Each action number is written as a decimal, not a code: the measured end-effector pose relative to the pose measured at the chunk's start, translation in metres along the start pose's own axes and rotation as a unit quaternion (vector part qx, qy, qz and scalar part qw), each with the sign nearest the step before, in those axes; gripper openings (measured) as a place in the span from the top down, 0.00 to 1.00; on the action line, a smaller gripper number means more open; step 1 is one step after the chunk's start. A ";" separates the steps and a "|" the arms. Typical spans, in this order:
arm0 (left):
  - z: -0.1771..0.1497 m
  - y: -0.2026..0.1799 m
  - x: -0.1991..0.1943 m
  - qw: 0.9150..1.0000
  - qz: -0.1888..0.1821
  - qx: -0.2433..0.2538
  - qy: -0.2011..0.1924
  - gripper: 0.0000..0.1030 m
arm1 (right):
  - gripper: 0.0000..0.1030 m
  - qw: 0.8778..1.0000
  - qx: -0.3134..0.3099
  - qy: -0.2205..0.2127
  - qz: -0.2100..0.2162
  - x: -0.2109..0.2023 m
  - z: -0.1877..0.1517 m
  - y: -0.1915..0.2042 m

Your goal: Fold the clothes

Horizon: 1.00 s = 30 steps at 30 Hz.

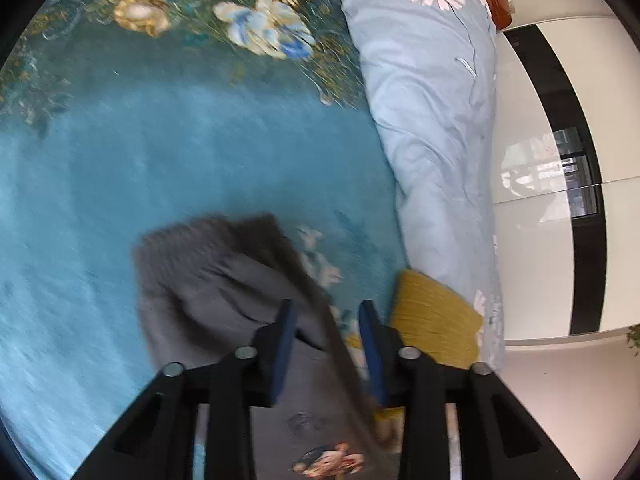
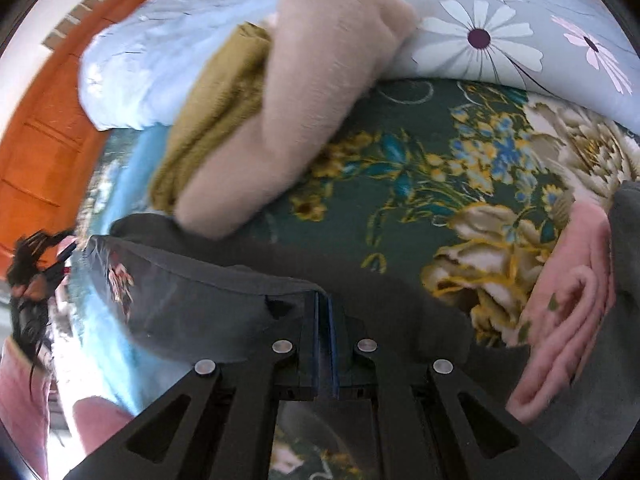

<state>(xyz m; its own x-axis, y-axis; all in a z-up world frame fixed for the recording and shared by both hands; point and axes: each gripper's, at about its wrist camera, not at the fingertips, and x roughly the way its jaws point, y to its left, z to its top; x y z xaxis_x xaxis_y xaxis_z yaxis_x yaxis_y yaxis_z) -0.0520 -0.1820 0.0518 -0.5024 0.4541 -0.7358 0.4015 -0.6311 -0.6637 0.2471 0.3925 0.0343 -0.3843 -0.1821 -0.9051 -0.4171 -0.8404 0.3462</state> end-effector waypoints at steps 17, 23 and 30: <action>0.011 0.069 -0.010 0.998 0.031 0.001 -0.046 0.48 | 0.96 0.999 0.029 0.009 -0.028 0.012 0.005 -0.012; 0.043 0.044 0.010 0.997 0.026 0.077 -0.009 0.48 | 0.96 0.999 0.044 0.015 -0.029 0.014 0.001 -0.011; 0.056 0.033 0.029 0.988 0.009 0.139 0.065 0.42 | 0.96 0.998 0.052 0.025 -0.035 0.020 0.000 -0.015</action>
<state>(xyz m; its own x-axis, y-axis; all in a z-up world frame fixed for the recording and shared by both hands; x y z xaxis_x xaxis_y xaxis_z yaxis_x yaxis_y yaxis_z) -0.0960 -0.2252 0.0157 -0.3867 0.5078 -0.7698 0.1743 -0.7794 -0.6017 0.2459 0.4010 0.0112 -0.3119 -0.1524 -0.9378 -0.5253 -0.7948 0.3039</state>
